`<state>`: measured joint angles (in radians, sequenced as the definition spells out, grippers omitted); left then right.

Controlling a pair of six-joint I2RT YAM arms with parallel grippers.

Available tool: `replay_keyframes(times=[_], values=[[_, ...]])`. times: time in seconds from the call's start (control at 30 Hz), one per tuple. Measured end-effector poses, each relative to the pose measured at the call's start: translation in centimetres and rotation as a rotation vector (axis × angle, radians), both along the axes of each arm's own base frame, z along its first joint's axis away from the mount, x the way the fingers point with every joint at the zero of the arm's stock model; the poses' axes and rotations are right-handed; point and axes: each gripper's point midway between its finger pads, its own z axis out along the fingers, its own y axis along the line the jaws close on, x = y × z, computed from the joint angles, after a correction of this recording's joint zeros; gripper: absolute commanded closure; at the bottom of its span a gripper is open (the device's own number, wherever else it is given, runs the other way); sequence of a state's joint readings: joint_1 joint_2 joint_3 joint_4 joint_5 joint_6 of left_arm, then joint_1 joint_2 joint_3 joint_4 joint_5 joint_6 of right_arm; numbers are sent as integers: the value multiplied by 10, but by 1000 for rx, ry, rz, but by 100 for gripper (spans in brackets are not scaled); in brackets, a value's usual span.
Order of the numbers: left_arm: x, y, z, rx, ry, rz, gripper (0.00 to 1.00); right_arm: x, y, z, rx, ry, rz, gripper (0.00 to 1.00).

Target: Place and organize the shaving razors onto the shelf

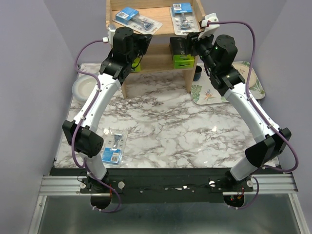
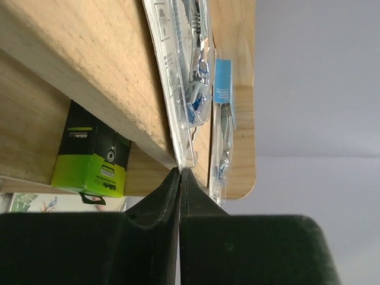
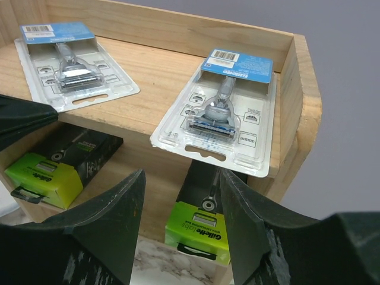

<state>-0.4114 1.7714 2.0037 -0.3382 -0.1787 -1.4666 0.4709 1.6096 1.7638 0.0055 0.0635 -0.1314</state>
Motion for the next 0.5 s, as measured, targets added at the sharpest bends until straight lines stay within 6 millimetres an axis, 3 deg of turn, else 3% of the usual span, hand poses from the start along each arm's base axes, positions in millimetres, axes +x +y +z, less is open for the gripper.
replay_keyframes(times=[0.17,0.5], values=[[-2,3,1,42,-45,-39,100,0,0,0,0,0,0,39],[-24,15,4,221,-217,-238,100,1,-1,-2,-2,2,-3,39]])
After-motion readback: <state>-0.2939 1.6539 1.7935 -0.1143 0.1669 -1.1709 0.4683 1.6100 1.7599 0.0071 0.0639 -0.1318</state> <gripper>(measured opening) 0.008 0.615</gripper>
